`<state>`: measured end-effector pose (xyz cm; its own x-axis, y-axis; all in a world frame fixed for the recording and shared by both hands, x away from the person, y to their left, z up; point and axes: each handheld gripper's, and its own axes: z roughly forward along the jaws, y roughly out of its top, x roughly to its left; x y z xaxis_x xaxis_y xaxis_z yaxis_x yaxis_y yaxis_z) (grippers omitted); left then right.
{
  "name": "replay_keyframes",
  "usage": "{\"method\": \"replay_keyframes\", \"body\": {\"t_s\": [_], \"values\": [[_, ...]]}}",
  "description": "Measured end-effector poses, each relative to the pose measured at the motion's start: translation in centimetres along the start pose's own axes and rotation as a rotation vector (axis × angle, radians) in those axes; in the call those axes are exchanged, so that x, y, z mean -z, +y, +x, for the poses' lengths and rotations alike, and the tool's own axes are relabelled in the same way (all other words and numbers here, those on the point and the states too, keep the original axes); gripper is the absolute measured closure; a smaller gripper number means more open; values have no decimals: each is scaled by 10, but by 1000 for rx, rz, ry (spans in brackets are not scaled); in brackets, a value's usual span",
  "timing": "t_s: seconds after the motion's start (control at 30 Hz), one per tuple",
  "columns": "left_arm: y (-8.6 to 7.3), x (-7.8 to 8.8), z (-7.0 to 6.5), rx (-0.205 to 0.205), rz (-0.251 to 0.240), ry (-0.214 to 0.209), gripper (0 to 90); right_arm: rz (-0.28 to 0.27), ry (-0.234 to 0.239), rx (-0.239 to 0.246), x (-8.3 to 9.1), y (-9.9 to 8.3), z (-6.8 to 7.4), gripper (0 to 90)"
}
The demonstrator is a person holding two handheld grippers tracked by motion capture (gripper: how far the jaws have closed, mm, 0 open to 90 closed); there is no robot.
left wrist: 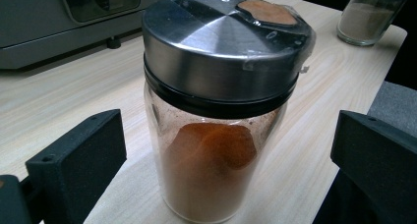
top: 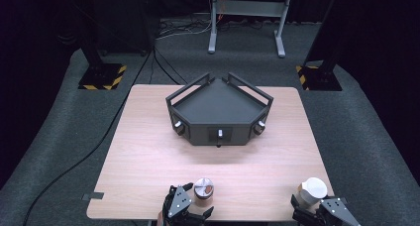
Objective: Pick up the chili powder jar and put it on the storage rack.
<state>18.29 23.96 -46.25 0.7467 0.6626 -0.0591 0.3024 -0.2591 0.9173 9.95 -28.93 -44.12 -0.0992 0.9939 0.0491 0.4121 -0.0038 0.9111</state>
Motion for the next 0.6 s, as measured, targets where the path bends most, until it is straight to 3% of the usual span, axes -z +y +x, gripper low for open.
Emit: {"method": "replay_keyframes", "body": {"t_s": [0.6], "values": [[2, -11, 1, 1, -2, 10, 0, 7, -2, 5, -1, 1, 0, 0]]}}
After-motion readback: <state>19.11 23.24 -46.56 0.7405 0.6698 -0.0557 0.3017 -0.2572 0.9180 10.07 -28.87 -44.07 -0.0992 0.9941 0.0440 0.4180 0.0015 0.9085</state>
